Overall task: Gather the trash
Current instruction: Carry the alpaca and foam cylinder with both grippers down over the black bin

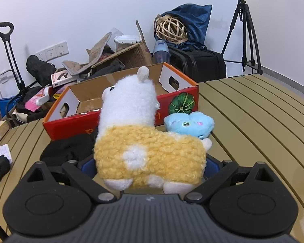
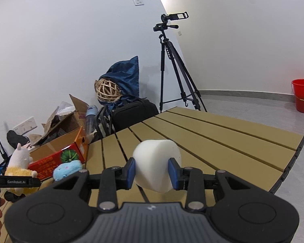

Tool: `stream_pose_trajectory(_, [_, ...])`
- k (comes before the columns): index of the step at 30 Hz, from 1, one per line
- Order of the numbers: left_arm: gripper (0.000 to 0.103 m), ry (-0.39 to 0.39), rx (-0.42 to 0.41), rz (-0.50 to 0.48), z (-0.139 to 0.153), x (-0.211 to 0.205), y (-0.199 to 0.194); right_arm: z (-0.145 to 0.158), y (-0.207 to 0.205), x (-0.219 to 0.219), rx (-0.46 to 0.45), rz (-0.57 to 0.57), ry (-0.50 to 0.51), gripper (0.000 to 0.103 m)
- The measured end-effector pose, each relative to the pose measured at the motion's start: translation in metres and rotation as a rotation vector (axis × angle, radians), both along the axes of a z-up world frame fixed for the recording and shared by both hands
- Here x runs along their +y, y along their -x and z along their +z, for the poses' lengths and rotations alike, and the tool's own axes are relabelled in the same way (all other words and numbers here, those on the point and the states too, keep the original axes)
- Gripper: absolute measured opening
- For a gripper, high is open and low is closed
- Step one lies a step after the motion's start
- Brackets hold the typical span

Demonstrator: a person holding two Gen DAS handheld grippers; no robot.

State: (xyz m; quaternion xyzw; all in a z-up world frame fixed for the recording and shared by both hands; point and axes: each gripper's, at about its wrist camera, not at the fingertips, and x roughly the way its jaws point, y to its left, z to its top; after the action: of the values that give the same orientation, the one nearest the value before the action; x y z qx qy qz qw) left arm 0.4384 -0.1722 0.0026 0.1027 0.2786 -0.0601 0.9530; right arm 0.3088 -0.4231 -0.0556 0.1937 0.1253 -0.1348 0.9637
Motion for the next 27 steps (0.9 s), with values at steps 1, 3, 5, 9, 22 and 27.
stream_pose_trajectory(1, [0.099, 0.000, -0.004, 0.000, 0.002, 0.000, 0.004, 0.001, 0.002, 0.001, -0.003, 0.006, 0.000, 0.034])
stream_pose_trajectory(3, [0.099, 0.002, -0.010, 0.001, 0.006, 0.002, 0.014, 0.002, 0.004, 0.002, -0.009, 0.015, -0.002, 0.034])
stream_pose_trajectory(5, [0.099, 0.008, -0.016, 0.007, 0.009, 0.005, 0.024, 0.002, 0.006, 0.003, -0.013, 0.024, -0.010, 0.034])
stream_pose_trajectory(9, [0.099, 0.014, -0.026, 0.021, 0.016, 0.012, 0.043, 0.002, 0.011, 0.007, -0.021, 0.049, -0.020, 0.034])
stream_pose_trajectory(22, [0.099, 0.045, -0.056, 0.046, 0.038, 0.037, 0.109, 0.013, 0.036, 0.035, -0.070, 0.140, 0.031, 0.034])
stream_pose_trajectory(27, [0.099, 0.065, -0.042, 0.050, 0.036, 0.048, 0.135, 0.014, 0.047, 0.045, -0.065, 0.175, 0.057, 0.034])
